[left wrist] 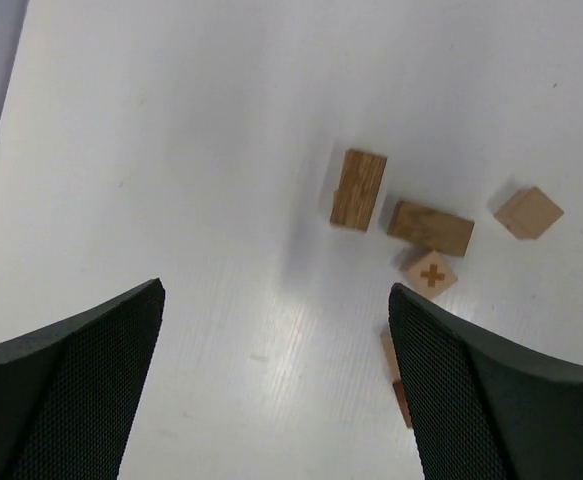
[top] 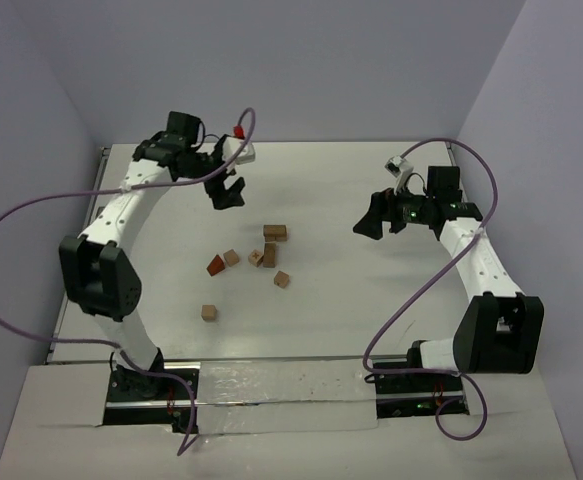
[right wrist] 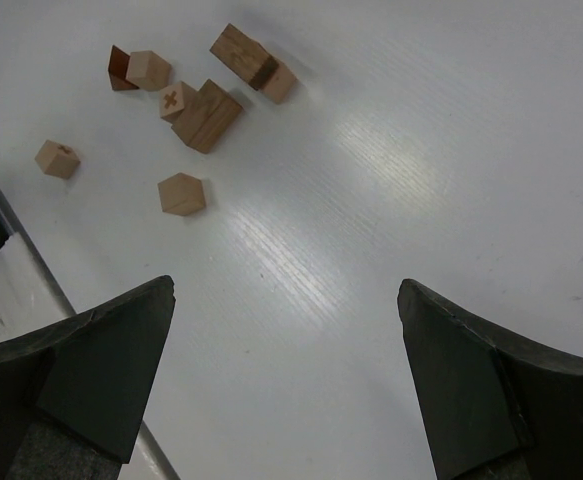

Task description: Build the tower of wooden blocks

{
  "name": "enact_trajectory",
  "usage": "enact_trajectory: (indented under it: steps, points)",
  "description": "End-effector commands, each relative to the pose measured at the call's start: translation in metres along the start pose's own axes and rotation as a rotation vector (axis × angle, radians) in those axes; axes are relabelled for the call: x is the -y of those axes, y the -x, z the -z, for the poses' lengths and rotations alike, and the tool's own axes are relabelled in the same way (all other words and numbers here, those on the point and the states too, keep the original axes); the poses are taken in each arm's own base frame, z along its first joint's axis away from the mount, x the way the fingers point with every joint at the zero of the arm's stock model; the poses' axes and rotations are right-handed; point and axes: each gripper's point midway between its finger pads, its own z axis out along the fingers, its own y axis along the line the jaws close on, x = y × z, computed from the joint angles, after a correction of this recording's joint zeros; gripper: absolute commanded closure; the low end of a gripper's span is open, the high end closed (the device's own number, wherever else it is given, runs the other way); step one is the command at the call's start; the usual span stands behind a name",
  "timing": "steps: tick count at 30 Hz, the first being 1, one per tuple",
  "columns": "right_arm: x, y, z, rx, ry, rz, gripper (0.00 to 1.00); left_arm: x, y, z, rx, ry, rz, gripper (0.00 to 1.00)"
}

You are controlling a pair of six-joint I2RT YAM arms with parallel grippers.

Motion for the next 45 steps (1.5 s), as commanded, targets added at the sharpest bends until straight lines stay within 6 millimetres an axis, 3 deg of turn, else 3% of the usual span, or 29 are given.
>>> enact_trajectory:
  steps: [1,2,6,15,26,37,40,45]
  points:
    - [-0.012,0.007,-0.004,0.025,-0.012,0.068,0.0,0.006,-0.058,-0.001,-0.08,0.052,0.142,0.22]
    - [-0.015,0.006,-0.007,0.02,-0.008,0.073,0.0,0.01,-0.071,-0.004,-0.111,0.056,0.168,0.3]
    - [-0.019,0.003,-0.015,0.007,-0.003,0.066,0.0,0.025,-0.109,-0.01,-0.191,0.1,0.274,0.34]
    - [-0.017,-0.008,-0.023,-0.024,-0.014,0.045,0.0,0.048,-0.133,-0.026,-0.223,0.087,0.317,0.33]
    - [-0.014,-0.015,-0.024,-0.038,-0.026,0.047,0.0,0.086,-0.135,-0.052,-0.277,-0.053,0.293,0.31]
    - [-0.013,-0.015,-0.025,-0.044,-0.027,0.054,0.0,0.097,-0.151,-0.057,-0.347,-0.116,0.289,0.31]
    - [-0.012,-0.015,-0.025,-0.044,-0.028,0.054,0.0,0.098,-0.156,-0.056,-0.366,-0.112,0.284,0.33]
    - [-0.012,-0.013,-0.025,-0.043,-0.028,0.057,0.0,0.095,-0.163,-0.055,-0.397,-0.093,0.259,0.46]
